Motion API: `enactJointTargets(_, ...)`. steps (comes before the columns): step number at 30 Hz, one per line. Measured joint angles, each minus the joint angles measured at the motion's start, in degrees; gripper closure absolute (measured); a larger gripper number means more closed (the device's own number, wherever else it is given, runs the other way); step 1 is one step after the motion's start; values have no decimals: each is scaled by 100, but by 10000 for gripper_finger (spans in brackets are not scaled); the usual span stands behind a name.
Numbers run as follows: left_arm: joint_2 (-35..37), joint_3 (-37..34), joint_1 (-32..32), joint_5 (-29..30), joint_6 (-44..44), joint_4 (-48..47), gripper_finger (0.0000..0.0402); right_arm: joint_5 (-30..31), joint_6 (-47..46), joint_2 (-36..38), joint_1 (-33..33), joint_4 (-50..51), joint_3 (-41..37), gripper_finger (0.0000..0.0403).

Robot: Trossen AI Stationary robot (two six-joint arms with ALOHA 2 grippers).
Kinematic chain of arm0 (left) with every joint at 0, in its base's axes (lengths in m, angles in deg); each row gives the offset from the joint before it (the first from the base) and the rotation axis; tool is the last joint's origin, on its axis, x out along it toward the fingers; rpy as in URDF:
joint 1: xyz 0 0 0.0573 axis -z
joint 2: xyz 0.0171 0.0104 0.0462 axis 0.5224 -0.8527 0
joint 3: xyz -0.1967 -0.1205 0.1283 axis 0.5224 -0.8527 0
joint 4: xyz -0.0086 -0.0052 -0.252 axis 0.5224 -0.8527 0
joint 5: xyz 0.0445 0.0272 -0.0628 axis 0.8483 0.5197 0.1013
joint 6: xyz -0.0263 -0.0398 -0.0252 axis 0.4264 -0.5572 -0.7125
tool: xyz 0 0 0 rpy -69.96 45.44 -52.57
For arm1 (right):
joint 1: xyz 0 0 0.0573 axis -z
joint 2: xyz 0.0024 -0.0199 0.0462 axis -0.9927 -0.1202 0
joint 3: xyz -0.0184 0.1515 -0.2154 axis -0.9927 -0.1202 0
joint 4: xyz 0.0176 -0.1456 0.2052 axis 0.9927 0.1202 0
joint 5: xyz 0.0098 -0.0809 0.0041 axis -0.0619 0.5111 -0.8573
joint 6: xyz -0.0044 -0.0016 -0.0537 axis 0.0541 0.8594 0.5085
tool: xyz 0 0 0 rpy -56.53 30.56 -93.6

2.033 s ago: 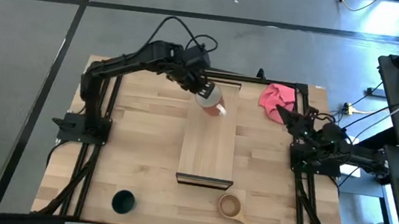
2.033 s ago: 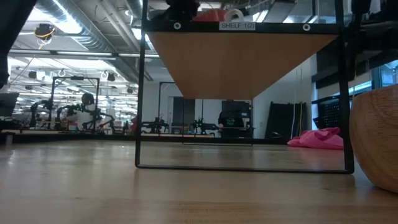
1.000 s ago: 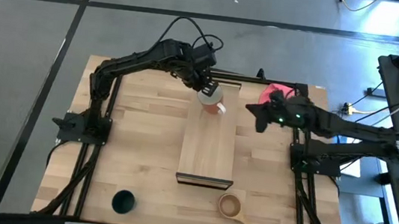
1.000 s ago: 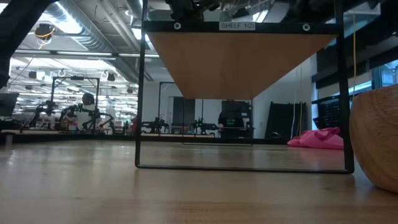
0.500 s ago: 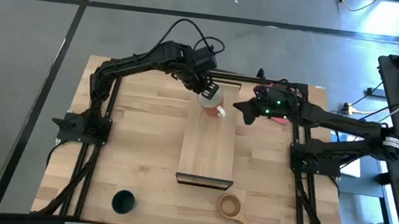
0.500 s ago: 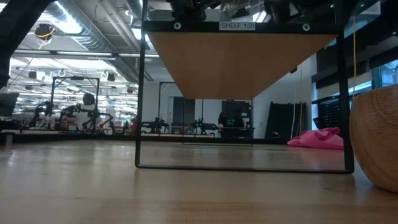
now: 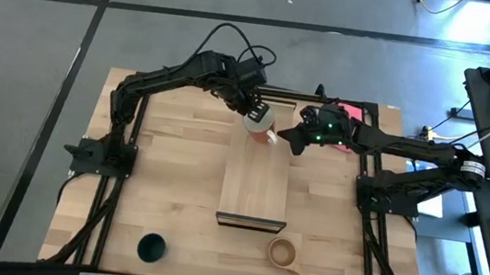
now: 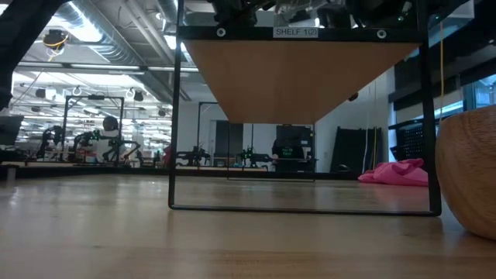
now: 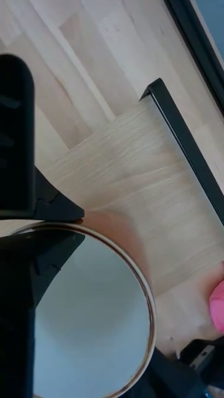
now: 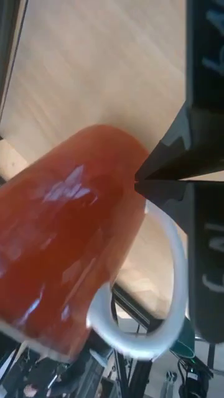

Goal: Stack small to large cups/mugs on shelf
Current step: Put the red mug on the shelf

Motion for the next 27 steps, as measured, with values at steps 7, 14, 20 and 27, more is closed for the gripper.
enactJointTargets(7, 0, -2, 0, -4, 12, 125, 392, 2, 10, -18, 0, -12, 0, 399)
enactJointTargets(14, 0, -2, -2, -19, 19, 166, 380, 4, -2, -18, 0, -60, -2, 398)
enactJointTargets(20, 0, -2, -2, -20, 18, 196, 378, 13, -72, -21, 0, -132, -4, 398)
enactJointTargets(27, 0, -2, -2, -102, 90, 216, 377, 10, -81, -21, -2, -132, -7, 398)
